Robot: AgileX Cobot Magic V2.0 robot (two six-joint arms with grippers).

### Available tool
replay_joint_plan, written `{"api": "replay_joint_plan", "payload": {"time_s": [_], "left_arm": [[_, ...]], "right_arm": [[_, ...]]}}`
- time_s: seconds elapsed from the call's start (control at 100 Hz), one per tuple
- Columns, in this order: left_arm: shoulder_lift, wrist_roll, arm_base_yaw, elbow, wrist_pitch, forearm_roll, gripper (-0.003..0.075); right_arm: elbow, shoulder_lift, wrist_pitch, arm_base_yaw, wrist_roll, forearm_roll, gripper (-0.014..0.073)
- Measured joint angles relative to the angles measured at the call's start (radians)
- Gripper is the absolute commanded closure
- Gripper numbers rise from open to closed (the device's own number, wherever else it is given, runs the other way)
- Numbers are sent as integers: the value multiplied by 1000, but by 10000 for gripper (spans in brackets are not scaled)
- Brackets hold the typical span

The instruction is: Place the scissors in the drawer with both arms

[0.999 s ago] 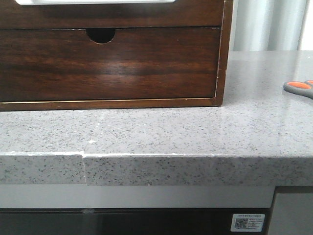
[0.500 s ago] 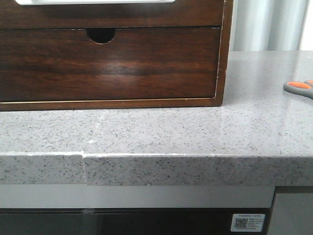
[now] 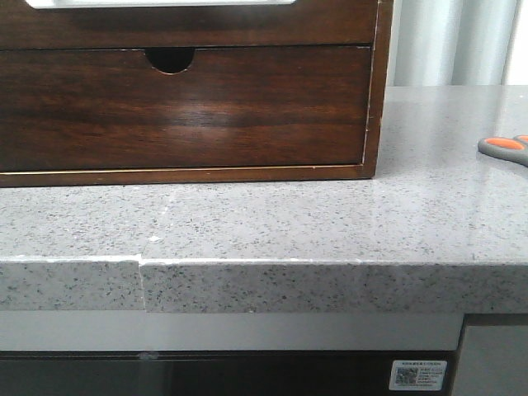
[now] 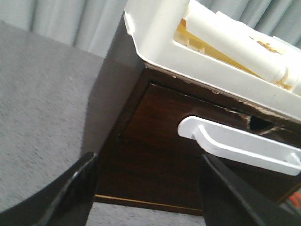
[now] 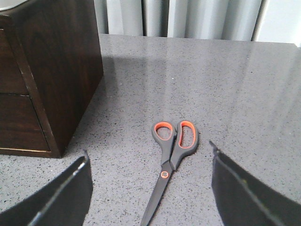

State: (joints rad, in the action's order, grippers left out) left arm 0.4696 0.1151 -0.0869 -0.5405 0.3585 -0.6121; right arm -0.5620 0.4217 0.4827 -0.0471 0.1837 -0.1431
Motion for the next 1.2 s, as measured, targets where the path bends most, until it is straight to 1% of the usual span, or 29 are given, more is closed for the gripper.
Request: {"api": "replay_joint_plan", "payload": {"time_s": [0.09, 0.22, 0.33, 0.4, 0.58, 0.65, 0.7, 0.76, 0.83, 1.009, 1.199], "left_arm": [[50, 0, 0, 0, 21, -142, 300], [136, 2, 0, 0, 56, -282, 300], [217, 58, 0, 0, 73, -430, 300], [265, 135, 0, 0, 85, -556, 300], [387, 409, 0, 0, 138, -922, 300], [434, 506, 0, 0, 173, -1046, 300], [468, 567, 0, 0, 201, -1106, 300], [507, 613, 0, -4, 234, -1139, 300], [556, 636, 0, -20, 270, -1157, 300], [675, 668, 0, -98, 382, -1163, 300], [757, 686, 0, -175, 435, -1165, 300]], "right_arm": [[0, 0, 0, 0, 0, -7, 112], [0, 0, 0, 0, 0, -22, 112], [0, 0, 0, 0, 0, -26, 112], [0, 0, 0, 0, 0, -27, 112], [0, 0, 0, 0, 0, -28, 112], [0, 0, 0, 0, 0, -28, 112], [0, 0, -2, 0, 0, -28, 112], [0, 0, -2, 0, 0, -28, 112], [0, 0, -2, 0, 0, -28, 112], [0, 0, -2, 0, 0, -28, 112], [0, 0, -2, 0, 0, -29, 112]]}}
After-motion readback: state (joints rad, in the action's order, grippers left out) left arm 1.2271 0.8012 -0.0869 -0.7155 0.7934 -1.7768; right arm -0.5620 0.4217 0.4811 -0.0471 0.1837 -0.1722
